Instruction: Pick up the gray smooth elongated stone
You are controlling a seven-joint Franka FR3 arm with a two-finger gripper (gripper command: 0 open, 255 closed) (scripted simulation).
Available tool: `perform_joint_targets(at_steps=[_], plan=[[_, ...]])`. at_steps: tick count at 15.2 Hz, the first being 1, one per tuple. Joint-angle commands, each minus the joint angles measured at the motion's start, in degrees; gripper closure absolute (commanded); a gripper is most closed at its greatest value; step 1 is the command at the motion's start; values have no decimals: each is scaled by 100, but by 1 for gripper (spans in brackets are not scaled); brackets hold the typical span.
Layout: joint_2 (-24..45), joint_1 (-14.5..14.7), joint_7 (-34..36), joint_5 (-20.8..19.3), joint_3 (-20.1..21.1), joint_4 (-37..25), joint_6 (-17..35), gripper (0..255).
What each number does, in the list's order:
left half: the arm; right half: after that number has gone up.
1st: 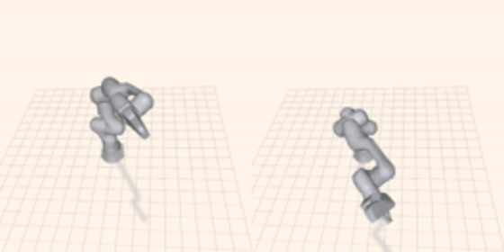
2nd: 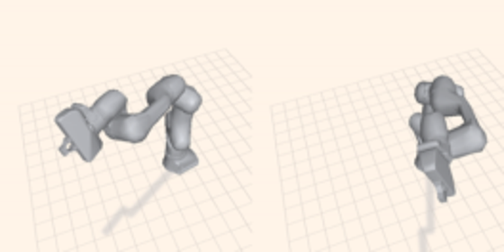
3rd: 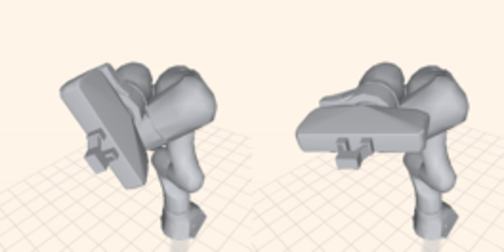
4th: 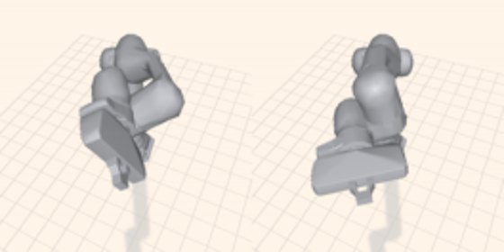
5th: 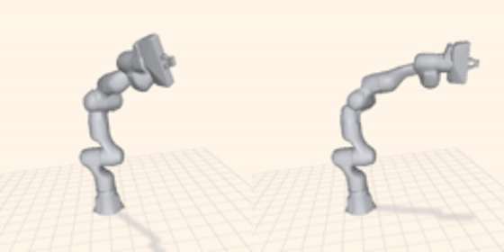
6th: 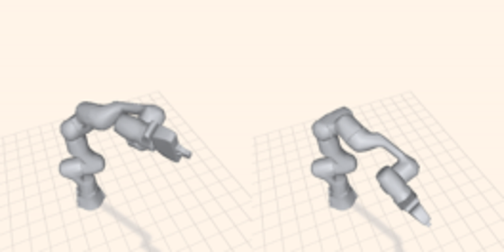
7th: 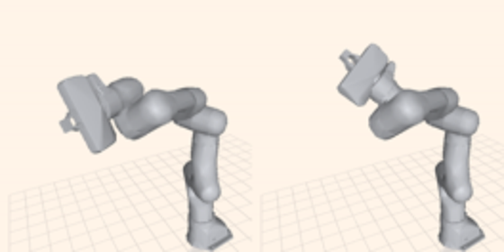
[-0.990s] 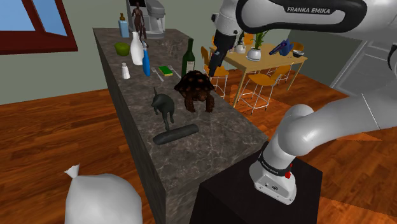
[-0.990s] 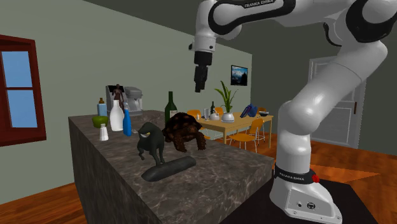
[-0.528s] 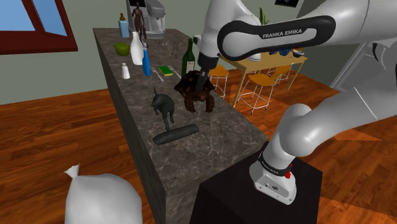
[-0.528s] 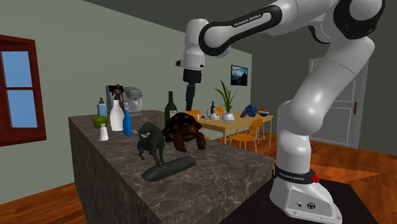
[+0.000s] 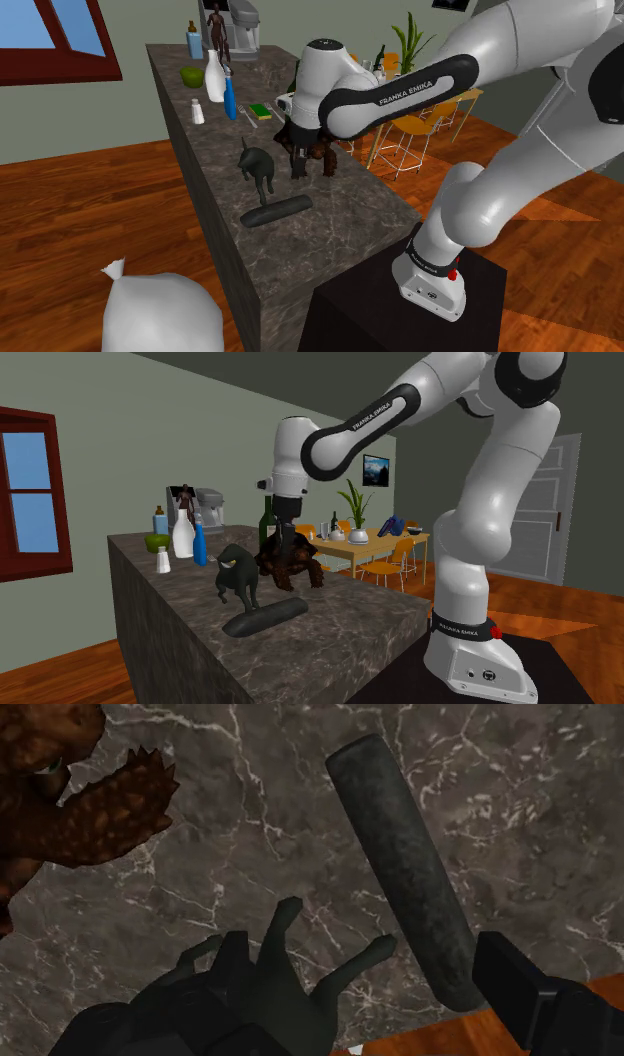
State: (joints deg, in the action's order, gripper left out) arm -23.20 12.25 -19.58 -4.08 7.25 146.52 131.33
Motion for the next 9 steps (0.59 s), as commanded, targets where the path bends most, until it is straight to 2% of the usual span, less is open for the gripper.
perform_joint_targets(at_steps=[1,9], plan=[[344,93,-147,-37,61,63,408,0],[1666,343,-534,-388,337,142,1743,0]])
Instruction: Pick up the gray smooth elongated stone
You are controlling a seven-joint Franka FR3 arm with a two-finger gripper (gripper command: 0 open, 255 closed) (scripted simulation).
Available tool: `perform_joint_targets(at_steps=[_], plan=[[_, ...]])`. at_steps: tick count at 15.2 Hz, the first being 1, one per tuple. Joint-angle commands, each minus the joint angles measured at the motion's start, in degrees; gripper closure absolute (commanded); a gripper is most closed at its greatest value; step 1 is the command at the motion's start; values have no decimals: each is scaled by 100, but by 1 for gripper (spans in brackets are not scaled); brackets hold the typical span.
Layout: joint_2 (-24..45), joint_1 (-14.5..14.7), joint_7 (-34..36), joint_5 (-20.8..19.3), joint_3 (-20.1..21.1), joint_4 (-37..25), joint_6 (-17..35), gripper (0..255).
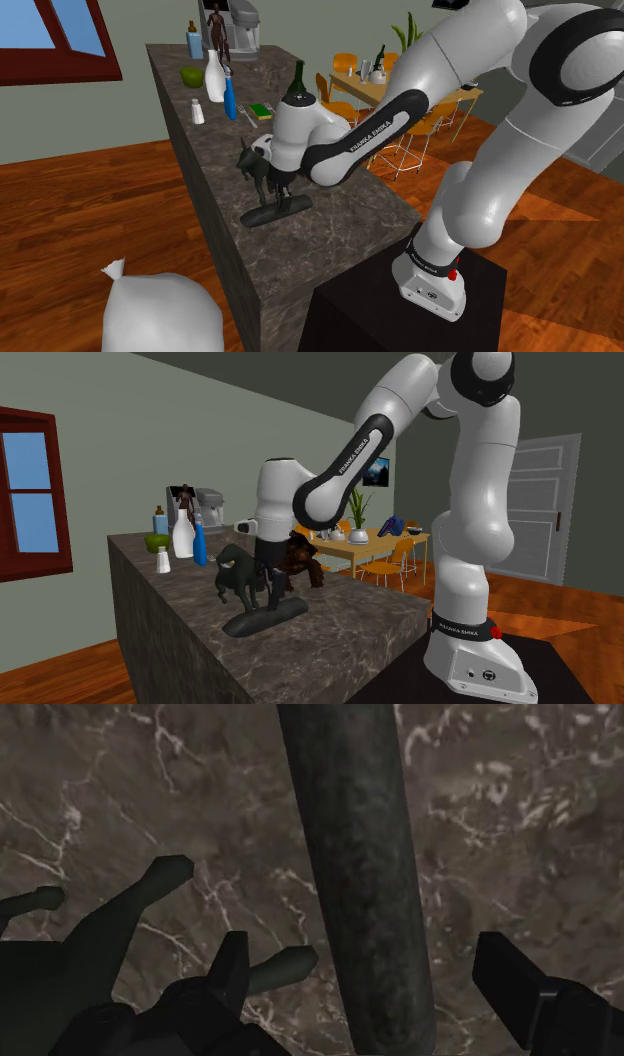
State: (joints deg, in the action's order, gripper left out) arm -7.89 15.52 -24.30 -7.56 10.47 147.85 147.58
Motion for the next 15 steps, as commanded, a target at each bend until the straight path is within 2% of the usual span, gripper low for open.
perform_joint_targets(at_steps=[1,9,10,15], plan=[[206,3,-25,-85,21,27,204,0],[707,-73,288,-463,35,107,761,0],[723,-75,295,-472,34,98,767,255],[717,-73,293,-468,36,99,762,255]])
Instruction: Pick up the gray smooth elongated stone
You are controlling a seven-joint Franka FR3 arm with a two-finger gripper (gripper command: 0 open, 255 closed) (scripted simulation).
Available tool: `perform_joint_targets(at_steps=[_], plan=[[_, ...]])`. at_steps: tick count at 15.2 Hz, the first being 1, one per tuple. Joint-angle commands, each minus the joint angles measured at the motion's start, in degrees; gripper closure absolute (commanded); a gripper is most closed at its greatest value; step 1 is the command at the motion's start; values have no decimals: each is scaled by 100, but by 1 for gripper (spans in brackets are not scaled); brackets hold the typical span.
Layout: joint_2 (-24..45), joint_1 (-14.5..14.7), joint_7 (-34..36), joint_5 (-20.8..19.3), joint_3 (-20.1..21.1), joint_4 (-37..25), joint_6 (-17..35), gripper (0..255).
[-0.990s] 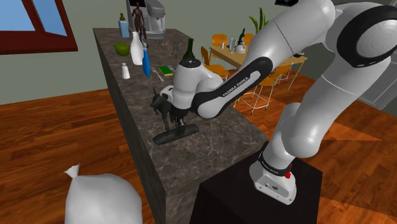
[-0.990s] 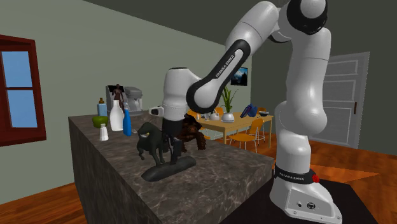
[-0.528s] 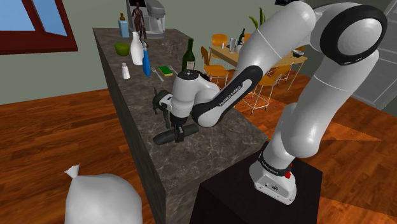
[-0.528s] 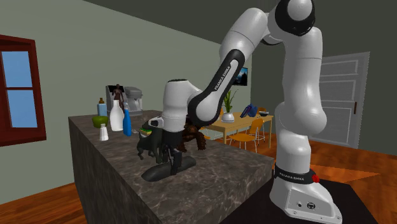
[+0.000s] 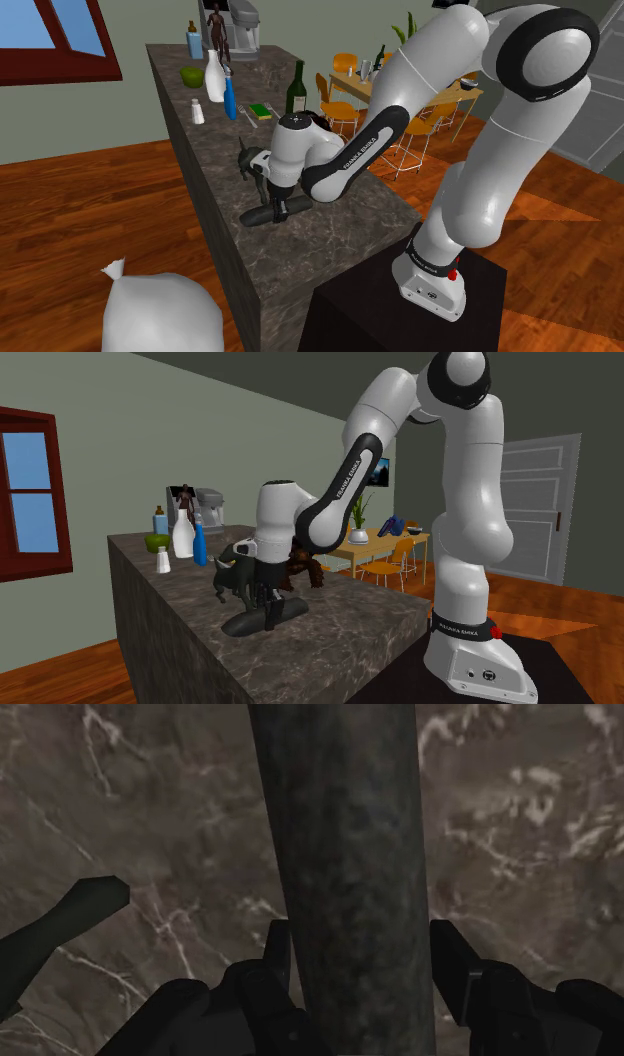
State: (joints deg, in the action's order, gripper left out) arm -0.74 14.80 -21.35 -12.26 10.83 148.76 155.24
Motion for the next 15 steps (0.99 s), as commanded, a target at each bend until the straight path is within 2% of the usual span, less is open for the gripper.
perform_joint_targets(at_steps=[1,4,15], plan=[[4,0,2,0,-1,6,-3,255],[-8,-1,-6,7,-1,16,-4,255],[-812,107,-473,563,-23,-156,-944,255]])
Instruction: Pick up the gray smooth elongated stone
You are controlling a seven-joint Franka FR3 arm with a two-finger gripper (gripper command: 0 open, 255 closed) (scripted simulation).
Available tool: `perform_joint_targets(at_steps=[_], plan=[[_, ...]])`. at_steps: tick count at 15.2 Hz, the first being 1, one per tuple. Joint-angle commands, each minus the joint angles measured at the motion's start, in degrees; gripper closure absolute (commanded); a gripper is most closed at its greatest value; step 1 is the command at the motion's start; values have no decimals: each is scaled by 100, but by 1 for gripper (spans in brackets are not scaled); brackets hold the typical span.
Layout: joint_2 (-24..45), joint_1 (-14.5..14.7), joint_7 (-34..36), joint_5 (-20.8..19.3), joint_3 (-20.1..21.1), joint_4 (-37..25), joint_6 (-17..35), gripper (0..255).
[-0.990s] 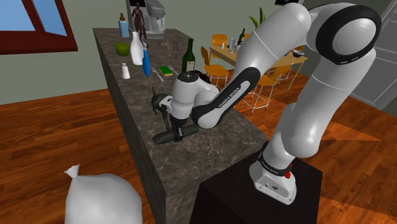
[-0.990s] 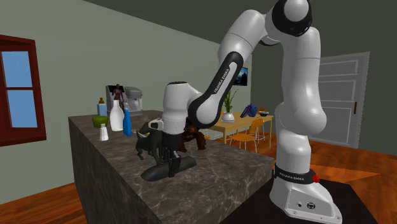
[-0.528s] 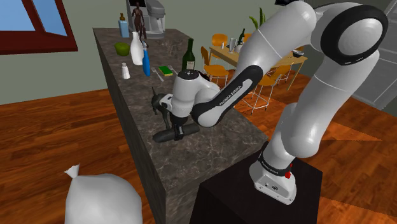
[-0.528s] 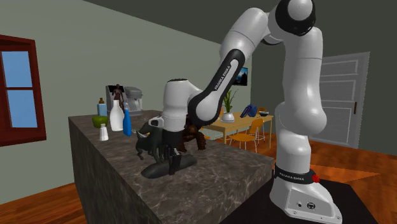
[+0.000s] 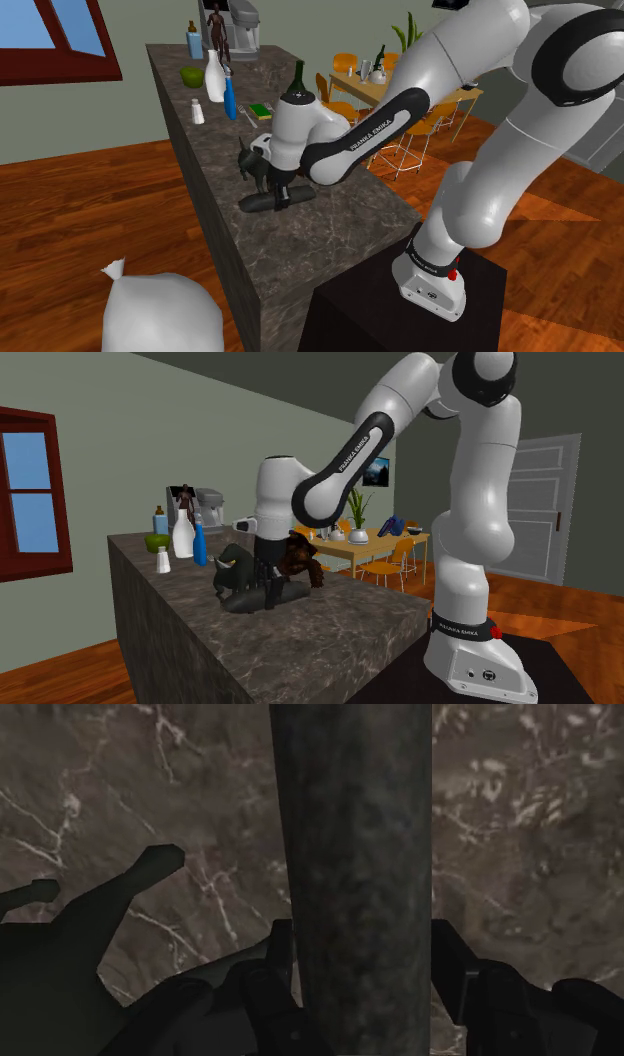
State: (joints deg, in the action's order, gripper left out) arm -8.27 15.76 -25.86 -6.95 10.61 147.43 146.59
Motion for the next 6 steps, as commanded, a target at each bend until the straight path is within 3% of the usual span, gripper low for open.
perform_joint_targets(at_steps=[1,6], plan=[[-122,21,-51,65,-6,-48,-166,255],[-314,48,-134,154,-26,-136,-440,255]])
